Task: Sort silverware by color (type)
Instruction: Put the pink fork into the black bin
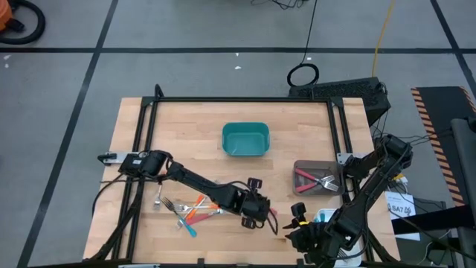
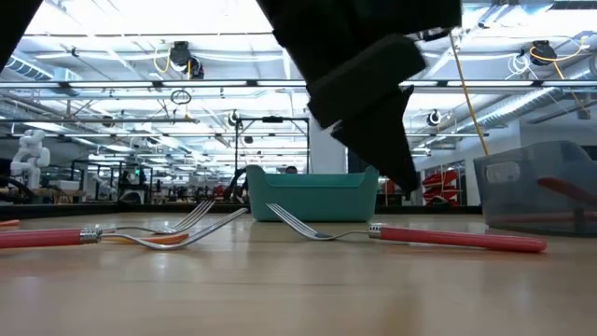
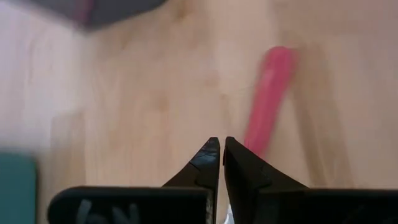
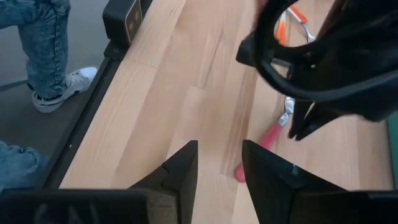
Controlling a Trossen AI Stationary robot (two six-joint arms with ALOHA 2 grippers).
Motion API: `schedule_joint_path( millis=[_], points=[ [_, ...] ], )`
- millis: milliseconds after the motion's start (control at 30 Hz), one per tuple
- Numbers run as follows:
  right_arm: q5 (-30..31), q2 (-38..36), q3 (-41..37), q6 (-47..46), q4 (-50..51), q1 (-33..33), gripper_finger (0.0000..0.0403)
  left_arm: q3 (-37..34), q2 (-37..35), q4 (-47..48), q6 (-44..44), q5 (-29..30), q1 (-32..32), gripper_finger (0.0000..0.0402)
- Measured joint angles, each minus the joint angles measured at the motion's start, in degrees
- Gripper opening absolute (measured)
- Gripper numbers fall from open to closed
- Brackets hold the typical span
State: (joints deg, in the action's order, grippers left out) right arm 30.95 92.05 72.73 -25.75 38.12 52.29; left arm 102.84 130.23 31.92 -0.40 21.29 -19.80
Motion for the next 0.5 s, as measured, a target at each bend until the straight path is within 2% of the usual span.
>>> schedule_joint_path(
  millis=[67,233,500],
  points=[
    [-1.5,0.0,0.0,-1.4,0.8,0.0,0.0118,1.0,0.0,3.6,-5.4,1.1,0.6,0.0025],
    [-6.0,0.0,0.0,-3.8,2.1,0.0,0.0118,1.4,-0.1,8.8,-9.9,1.7,0.7,0.0037],
    [-5.8,0.0,0.0,-3.7,2.7,1.0,0.0118,1.4,-0.2,9.0,-12.8,1.7,-0.1,0.0144]
  ],
)
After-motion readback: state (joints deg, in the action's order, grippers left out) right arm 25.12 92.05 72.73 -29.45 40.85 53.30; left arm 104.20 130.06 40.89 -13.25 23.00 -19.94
